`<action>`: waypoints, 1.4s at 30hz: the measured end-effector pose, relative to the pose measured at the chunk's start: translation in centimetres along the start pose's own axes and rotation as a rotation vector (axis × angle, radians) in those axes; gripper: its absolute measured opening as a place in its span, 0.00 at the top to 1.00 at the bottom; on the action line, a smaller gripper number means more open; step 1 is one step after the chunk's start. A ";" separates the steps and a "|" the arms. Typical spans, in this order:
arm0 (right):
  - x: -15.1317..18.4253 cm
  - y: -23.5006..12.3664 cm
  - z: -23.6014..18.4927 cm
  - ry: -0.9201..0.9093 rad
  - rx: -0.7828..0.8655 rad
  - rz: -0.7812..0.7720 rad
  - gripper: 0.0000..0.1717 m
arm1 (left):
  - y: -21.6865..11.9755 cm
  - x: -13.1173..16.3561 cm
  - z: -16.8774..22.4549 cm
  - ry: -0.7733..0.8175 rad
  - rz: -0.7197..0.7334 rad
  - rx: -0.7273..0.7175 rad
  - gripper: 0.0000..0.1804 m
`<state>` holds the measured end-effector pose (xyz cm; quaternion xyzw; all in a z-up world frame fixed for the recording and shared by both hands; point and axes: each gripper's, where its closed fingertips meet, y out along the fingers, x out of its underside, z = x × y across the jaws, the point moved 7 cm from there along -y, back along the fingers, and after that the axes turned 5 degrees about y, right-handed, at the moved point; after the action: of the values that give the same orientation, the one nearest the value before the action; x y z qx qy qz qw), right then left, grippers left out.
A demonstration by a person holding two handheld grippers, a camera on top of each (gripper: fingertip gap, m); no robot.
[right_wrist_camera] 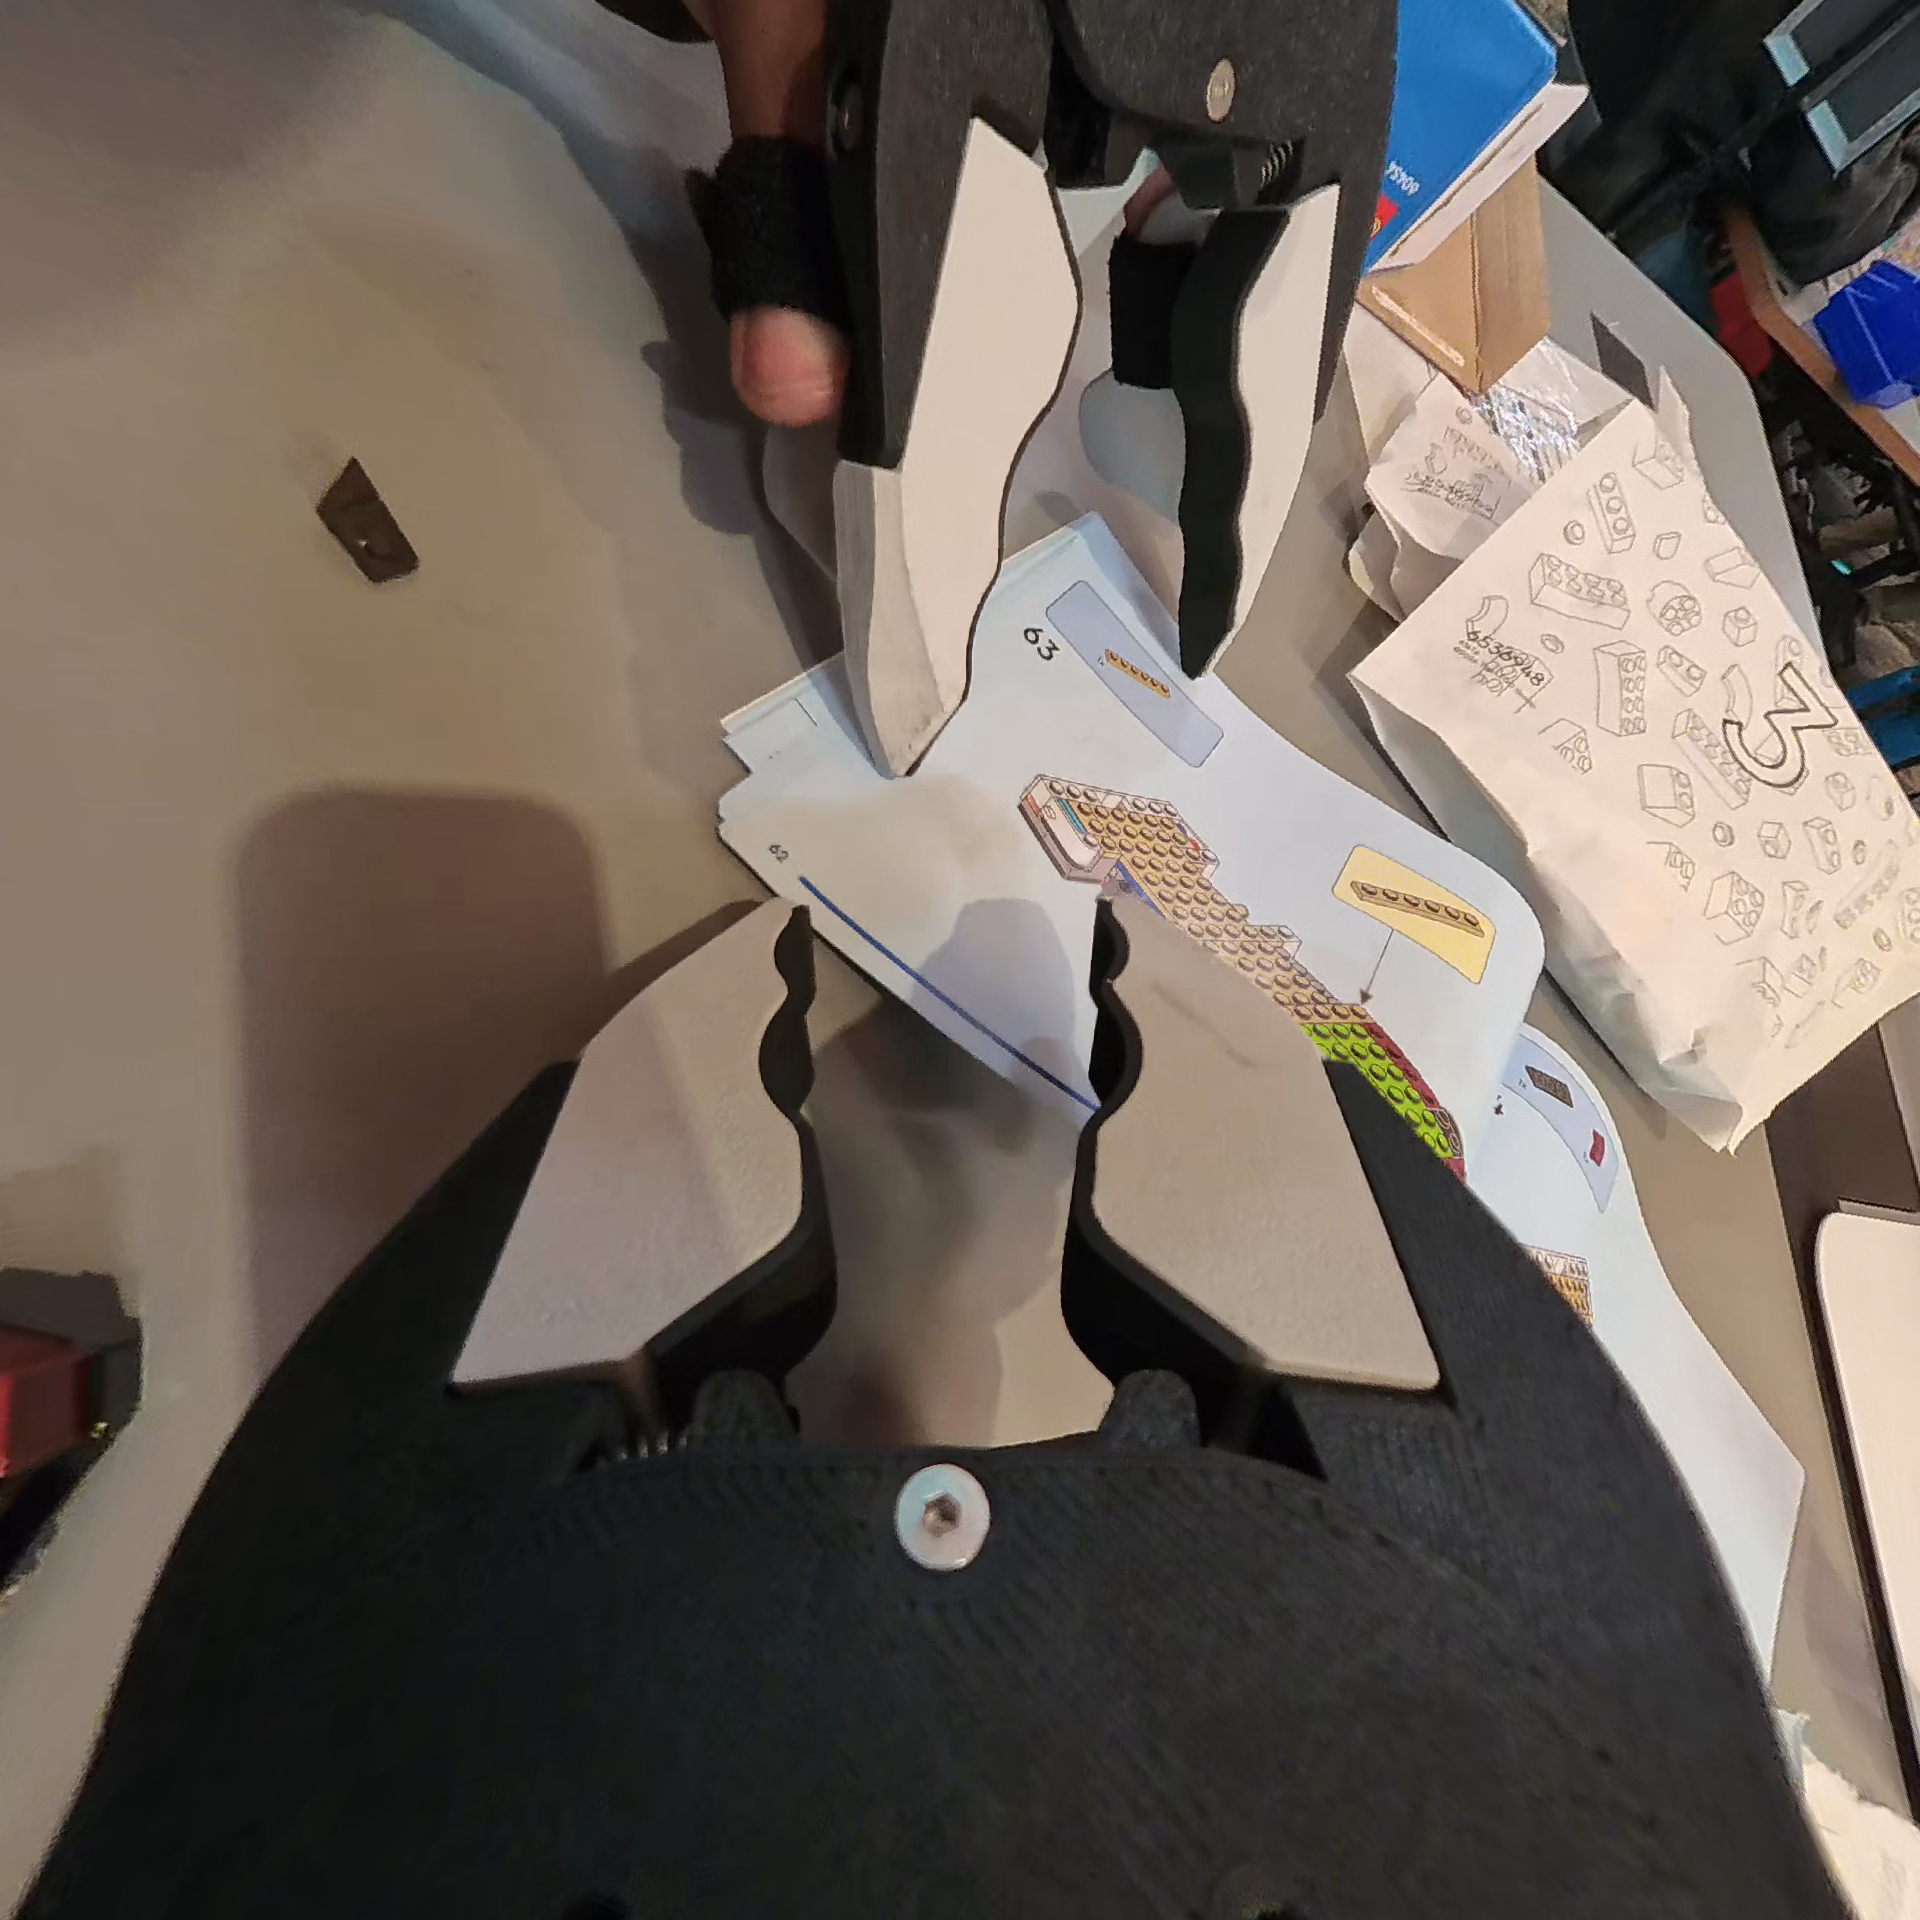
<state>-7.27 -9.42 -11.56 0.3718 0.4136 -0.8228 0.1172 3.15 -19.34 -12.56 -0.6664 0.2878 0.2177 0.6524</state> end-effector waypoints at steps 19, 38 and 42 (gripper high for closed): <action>-0.3 0.3 -0.3 -0.050 -0.041 -0.041 0.69 | 0.1 -0.1 0.1 0.005 -0.001 0.001 0.48; 0.2 -0.3 1.0 -0.084 -0.045 -0.125 0.69 | 0.1 0.0 0.2 0.006 -0.002 0.002 0.48; 0.2 -0.4 1.3 -0.046 -0.047 -0.116 0.70 | 0.1 -0.1 0.2 0.007 -0.003 0.001 0.48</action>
<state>-8.29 -10.19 -10.99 0.3251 0.4509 -0.8267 0.0874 3.05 -19.16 -12.62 -0.6672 0.2894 0.2143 0.6521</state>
